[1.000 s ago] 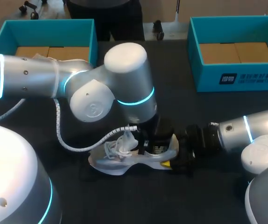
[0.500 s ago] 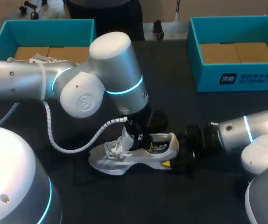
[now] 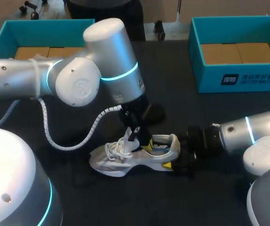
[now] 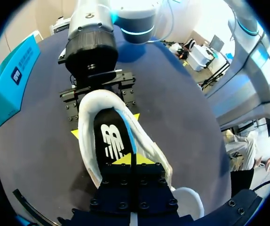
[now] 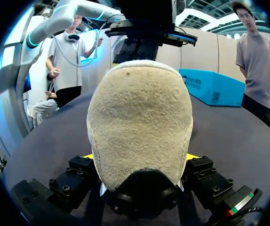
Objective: Take the shoe out of the shoebox, open the shoe tongue, remove and reinsert the insole, then place the shoe into the shoebox
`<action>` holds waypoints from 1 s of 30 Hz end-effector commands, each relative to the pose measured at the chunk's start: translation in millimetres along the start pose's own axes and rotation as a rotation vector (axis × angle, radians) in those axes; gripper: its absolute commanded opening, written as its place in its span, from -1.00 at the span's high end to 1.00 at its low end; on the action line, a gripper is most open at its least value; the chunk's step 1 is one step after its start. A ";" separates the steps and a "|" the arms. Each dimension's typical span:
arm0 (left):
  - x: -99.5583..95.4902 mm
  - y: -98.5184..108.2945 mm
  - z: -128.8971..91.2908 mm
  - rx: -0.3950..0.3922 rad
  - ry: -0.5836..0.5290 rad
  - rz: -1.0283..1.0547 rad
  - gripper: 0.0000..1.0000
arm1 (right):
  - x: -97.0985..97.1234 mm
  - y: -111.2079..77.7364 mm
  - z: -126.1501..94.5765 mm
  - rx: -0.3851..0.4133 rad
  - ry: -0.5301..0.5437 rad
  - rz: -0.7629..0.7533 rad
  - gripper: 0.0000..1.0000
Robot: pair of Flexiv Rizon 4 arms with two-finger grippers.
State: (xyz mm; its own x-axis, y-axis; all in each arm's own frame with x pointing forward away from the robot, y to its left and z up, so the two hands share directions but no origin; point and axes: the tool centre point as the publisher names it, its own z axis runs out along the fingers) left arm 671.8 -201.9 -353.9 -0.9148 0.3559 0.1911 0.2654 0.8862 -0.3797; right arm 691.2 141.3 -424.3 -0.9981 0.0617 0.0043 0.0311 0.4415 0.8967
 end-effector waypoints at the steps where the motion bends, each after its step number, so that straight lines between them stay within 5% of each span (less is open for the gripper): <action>1: 5.0 6.4 -9.2 0.016 0.008 0.005 1.00 | -0.7 -1.9 3.0 0.003 -0.002 0.000 1.00; 18: 5.5 9.5 -30.0 0.069 -0.010 0.010 1.00 | -0.7 -1.9 3.0 0.003 -0.002 0.000 1.00; 30: -4.2 -16.4 -40.7 0.095 -0.020 0.050 1.00 | -0.7 -1.9 3.0 0.003 -0.002 0.000 1.00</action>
State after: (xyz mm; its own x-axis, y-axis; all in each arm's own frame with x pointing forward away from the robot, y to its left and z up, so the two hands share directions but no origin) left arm 682.2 -200.8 -312.7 -0.9097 0.3879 0.1481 0.2779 0.8339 -0.4768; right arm 691.3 141.1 -424.4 -0.9981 0.0619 0.0044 0.0313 0.4417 0.8966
